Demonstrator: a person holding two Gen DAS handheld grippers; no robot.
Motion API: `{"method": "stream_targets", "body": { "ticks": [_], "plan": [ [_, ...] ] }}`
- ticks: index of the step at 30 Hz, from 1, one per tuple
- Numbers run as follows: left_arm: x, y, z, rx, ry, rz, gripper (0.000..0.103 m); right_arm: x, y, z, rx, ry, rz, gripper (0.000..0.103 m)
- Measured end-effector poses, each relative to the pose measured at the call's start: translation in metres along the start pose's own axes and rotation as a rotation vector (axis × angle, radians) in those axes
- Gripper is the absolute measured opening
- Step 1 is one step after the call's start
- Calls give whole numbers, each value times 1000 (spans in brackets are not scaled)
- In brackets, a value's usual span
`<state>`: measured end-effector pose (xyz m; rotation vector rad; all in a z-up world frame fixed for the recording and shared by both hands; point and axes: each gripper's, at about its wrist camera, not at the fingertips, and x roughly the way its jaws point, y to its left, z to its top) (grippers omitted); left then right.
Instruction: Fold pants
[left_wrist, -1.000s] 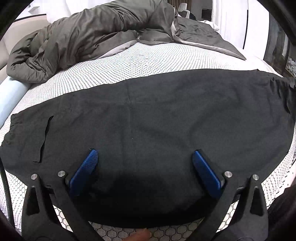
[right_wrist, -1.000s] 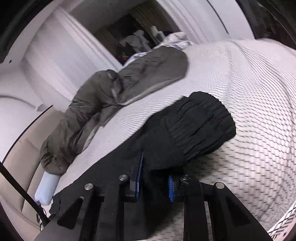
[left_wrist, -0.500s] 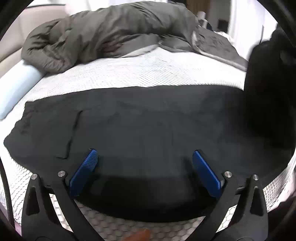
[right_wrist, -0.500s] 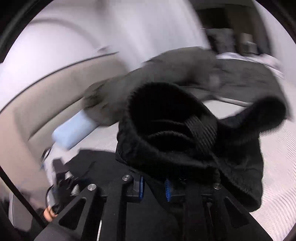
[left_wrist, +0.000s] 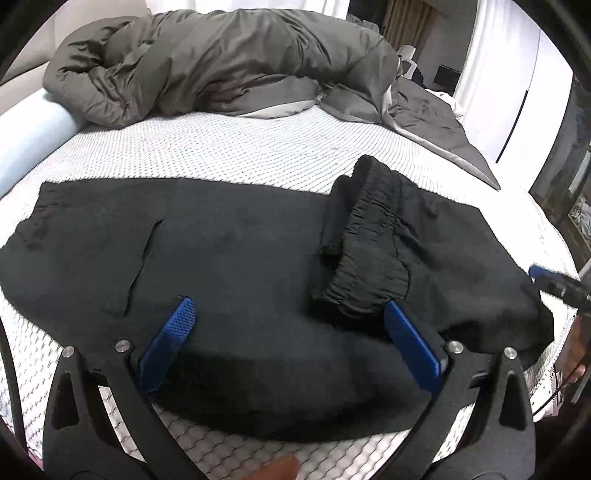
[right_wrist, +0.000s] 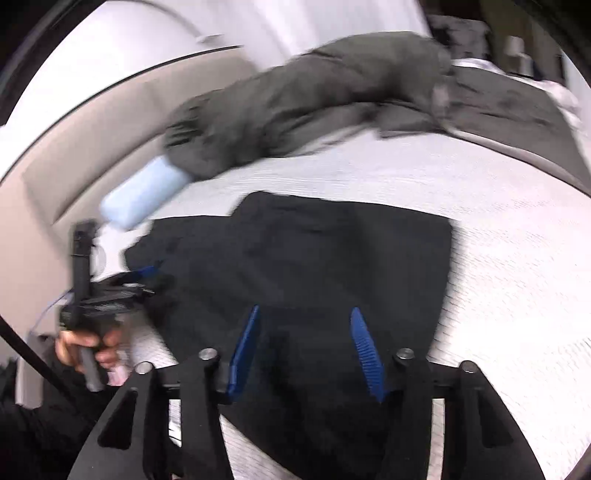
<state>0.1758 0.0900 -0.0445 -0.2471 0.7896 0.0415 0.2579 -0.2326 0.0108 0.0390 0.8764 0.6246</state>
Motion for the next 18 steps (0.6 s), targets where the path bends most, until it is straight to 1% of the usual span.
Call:
{"method": "stream_targets", "body": {
  "ticks": [1, 3, 4, 7, 9, 10, 11, 12, 13, 16, 17, 18],
  "plan": [
    [2, 0, 5, -14, -3, -6, 102, -3, -10, -4, 18, 3, -3, 57],
    [8, 2, 11, -50, 8, -46, 101, -3, -25, -11, 47, 16, 5, 57],
    [11, 6, 15, -88, 23, -88, 97, -2, -29, -13, 48, 23, 5, 57],
    [12, 10, 18, -149, 41, -177, 81, -4, -33, -15, 41, 27, 16, 57],
    [9, 6, 15, -147, 48, -215, 80, -11, -40, -17, 44, 17, 22, 57],
    [4, 3, 13, -131, 38, -253, 80, -15, -42, -18, 46, 11, 23, 57],
    [3, 1, 13, -122, 33, -270, 80, -20, -45, -22, 51, 8, 26, 58],
    [3, -1, 14, -119, 28, -277, 80, -23, -46, -25, 51, 13, 30, 61],
    [5, -3, 16, -115, 25, -272, 80, -26, -47, -30, 47, 21, 33, 61],
    [23, -13, 18, -103, 60, -242, 79, -34, -47, -45, 26, 42, 47, 63],
    [27, -16, 17, -101, 71, -245, 72, -34, -46, -50, 19, 51, 55, 64],
    [32, -20, 17, -98, 81, -248, 68, -34, -45, -54, 14, 57, 53, 65]
  ]
}}
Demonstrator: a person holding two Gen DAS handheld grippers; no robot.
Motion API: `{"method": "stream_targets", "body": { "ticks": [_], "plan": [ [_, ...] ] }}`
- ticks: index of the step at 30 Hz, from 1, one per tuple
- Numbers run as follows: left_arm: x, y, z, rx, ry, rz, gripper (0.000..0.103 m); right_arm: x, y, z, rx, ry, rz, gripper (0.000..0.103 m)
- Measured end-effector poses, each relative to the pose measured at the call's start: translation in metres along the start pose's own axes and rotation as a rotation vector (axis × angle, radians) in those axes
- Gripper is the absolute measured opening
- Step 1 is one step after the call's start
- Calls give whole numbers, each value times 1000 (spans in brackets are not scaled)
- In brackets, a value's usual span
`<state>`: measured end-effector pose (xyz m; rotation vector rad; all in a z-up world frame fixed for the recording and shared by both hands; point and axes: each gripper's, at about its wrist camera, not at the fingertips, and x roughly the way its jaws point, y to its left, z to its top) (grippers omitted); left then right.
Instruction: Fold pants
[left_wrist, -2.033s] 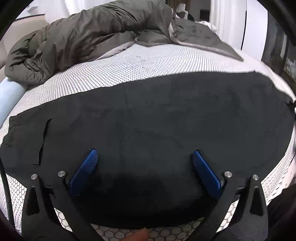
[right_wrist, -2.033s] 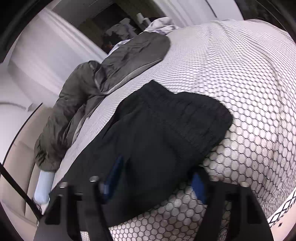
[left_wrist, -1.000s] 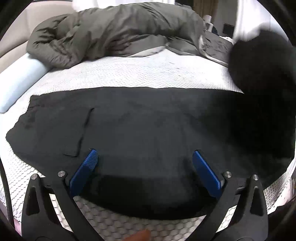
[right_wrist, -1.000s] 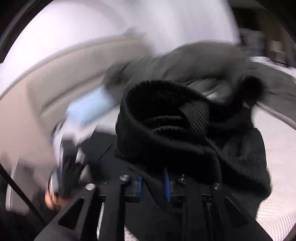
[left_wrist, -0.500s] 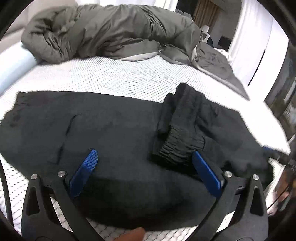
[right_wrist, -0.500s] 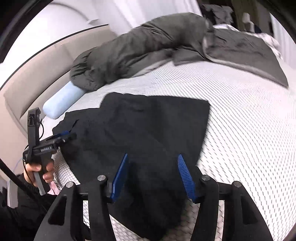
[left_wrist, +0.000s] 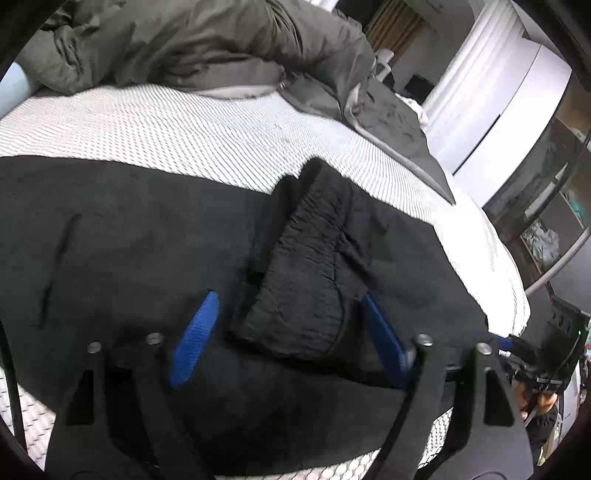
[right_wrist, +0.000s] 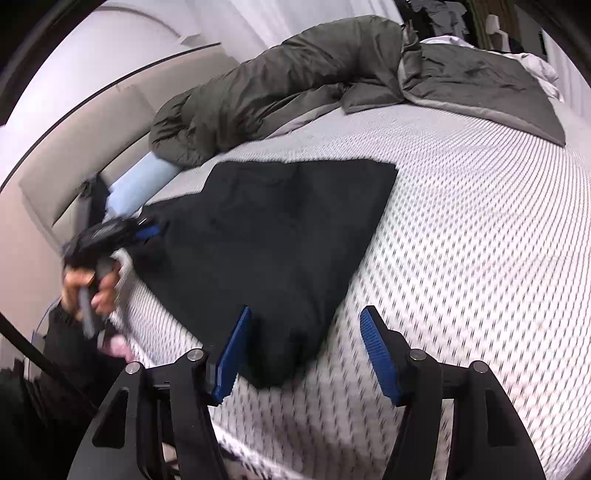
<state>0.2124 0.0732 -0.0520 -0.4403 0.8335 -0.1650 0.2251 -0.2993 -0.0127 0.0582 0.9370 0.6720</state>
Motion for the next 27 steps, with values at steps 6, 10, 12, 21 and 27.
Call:
{"method": "stream_targets", "body": {
  "ticks": [6, 10, 12, 21, 27],
  "plan": [
    [-13, -18, -2, 69, -36, -30, 43, 18, 12, 0, -49, 38, -3, 65],
    [-51, -31, -4, 121, -68, -116, 42, 23, 12, 3, -56, 41, -35, 65],
    [-62, -33, -4, 134, -65, -141, 42, 21, 8, 4, -45, 39, -45, 65],
    [-48, -7, -27, 163, 100, -69, 55, -1, -5, 7, -23, -17, -29, 70],
    [-78, -3, -7, 137, -84, -62, 82, 4, -6, 22, 54, -57, 39, 70]
  ]
}}
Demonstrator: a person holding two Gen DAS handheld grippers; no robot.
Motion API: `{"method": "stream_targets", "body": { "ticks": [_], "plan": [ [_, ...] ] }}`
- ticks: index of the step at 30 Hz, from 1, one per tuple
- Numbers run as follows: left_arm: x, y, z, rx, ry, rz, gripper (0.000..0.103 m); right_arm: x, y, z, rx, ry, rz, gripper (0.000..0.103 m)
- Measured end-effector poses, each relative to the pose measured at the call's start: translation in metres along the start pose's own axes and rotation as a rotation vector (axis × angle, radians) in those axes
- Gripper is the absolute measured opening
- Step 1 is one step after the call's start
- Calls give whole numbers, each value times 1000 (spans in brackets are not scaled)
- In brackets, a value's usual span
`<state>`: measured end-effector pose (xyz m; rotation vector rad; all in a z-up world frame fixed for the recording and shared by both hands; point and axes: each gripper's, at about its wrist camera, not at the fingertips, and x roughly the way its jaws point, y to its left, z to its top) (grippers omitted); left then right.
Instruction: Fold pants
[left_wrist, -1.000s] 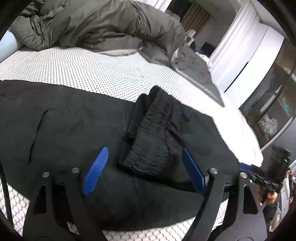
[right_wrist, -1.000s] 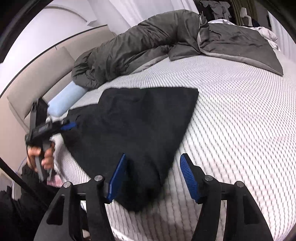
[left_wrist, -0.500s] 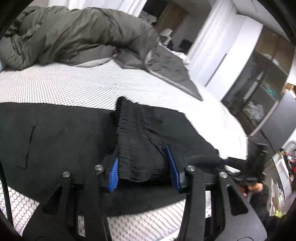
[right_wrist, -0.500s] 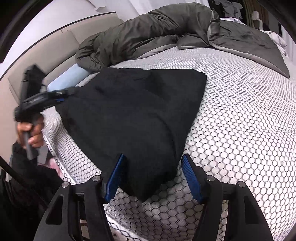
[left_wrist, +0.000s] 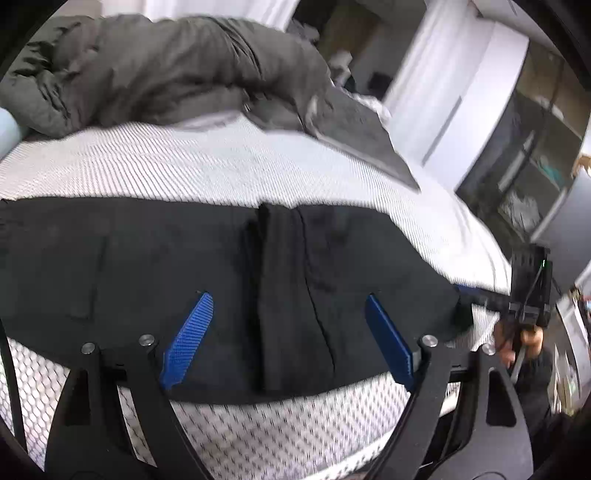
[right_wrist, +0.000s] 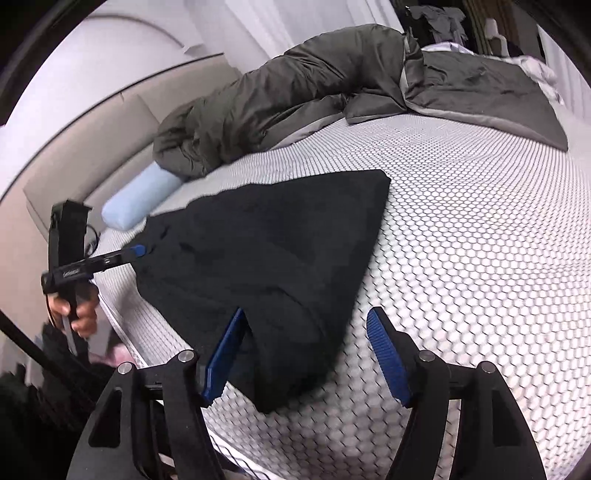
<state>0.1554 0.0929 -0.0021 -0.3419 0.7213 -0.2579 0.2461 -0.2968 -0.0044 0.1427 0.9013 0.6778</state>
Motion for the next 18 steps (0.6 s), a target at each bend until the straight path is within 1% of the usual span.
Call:
{"method": "stream_targets", "body": {
  "ticks": [2, 4, 5, 7, 9, 10, 12, 14, 17, 18],
  "plan": [
    [4, 2, 9, -21, -13, 23, 82, 7, -2, 0, 28, 21, -25, 70],
    [19, 1, 13, -14, 12, 31, 82, 15, -3, -2, 31, 74, -55, 70],
    [30, -1, 13, -2, 37, 44, 82, 19, -4, -7, 20, 112, -64, 70],
    [48, -3, 8, 16, 91, 72, 82, 21, -1, -16, -21, 155, -80, 69],
    [63, -5, -2, 28, 141, 108, 82, 16, 5, -26, -85, 174, -93, 69],
    [65, -6, -6, 32, 136, 128, 82, 12, 7, -29, -100, 165, -91, 70],
    [59, -9, -7, 42, 111, 131, 82, 2, 5, -30, -89, 133, -77, 70],
    [49, -19, -8, 63, 75, 99, 82, -9, 3, -31, -73, 94, -66, 70],
    [42, -32, -9, 108, 35, 92, 82, -19, -2, -31, -14, 39, -15, 70],
    [42, -36, -8, 114, 28, 91, 82, -17, -3, -26, 21, 34, 4, 67]
  ]
}}
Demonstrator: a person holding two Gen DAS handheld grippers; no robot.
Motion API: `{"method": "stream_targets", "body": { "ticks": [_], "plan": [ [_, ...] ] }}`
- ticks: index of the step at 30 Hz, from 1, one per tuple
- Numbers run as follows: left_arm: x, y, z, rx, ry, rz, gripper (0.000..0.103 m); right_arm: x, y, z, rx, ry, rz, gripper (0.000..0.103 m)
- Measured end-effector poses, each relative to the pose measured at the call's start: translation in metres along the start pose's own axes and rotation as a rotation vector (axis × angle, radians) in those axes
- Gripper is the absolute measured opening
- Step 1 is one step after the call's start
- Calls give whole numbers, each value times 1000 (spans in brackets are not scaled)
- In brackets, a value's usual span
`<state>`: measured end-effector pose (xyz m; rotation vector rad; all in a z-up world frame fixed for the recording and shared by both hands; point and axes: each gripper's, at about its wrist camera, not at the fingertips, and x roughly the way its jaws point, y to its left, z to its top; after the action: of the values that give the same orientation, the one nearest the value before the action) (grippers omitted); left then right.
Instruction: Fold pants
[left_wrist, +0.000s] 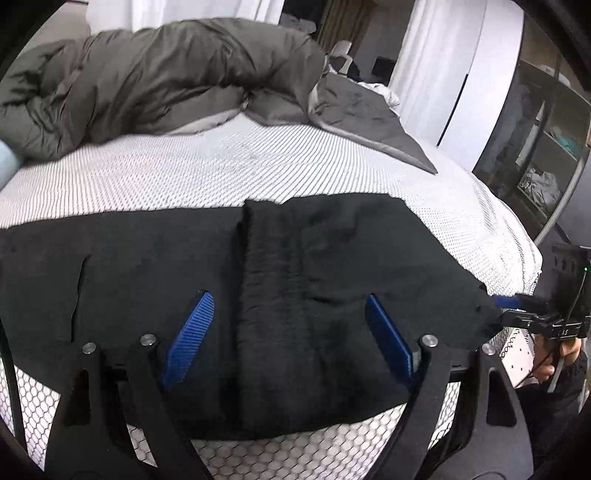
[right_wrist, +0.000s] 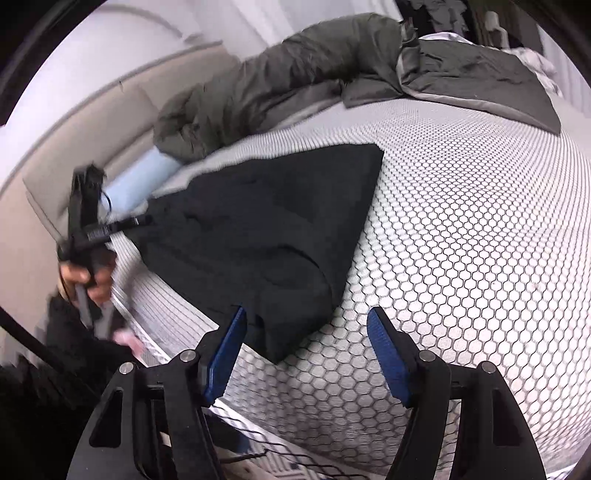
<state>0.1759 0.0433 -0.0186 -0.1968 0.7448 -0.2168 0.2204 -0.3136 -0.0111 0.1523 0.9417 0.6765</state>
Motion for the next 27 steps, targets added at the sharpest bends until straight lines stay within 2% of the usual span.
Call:
{"method": "stream_targets", "body": {
  "ticks": [1, 2, 3, 4, 5, 7, 9, 12, 15, 17, 18, 19, 20, 22, 23, 24, 27],
  "plan": [
    [1, -5, 2, -1, -12, -5, 82, 0, -1, -3, 24, 3, 14, 55],
    [1, -8, 4, -4, -25, -3, 82, 6, -3, -4, 58, 15, 15, 48],
    [-1, -14, 6, -8, -61, 6, 82, 10, -3, -6, 66, 29, -3, 32],
    [-5, -21, 10, -15, -101, 6, 82, 14, -1, -8, 59, 35, -29, 24],
    [-8, -28, 11, -18, -129, -7, 82, 14, 1, -9, 56, 24, -42, 21],
    [-6, -48, 15, -8, -158, -63, 82, 8, 8, -13, 54, -22, -36, 8],
    [5, -80, 15, 20, -136, -133, 82, 1, 19, -20, 15, -42, -41, 5],
    [25, -128, 7, 88, -80, -206, 82, 6, 28, -31, -56, 15, -17, 5],
    [44, -174, -11, 211, -23, -190, 82, 7, 24, -32, -68, 84, 7, 9],
    [55, -193, -20, 255, -2, -162, 82, -8, 14, -30, -30, 33, 11, 22],
    [59, -199, -24, 262, -2, -152, 82, -16, 6, -27, 9, -4, 25, 34],
    [63, -203, -25, 257, -1, -147, 82, -24, -1, -23, 49, -44, 37, 39],
    [70, -207, -26, 247, 7, -141, 82, -29, -8, -19, 92, -82, 46, 39],
    [87, -217, -32, 247, 56, -123, 84, -27, -15, -11, 141, -103, 52, 39],
    [99, -220, -37, 262, 107, -80, 84, -21, -20, -6, 185, -104, 48, 39],
    [107, -223, -43, 276, 138, -51, 84, -16, -23, -3, 212, -95, 53, 39],
    [109, -225, -57, 316, 130, -44, 84, 15, -35, 15, 292, -17, 104, 39]
  ]
}}
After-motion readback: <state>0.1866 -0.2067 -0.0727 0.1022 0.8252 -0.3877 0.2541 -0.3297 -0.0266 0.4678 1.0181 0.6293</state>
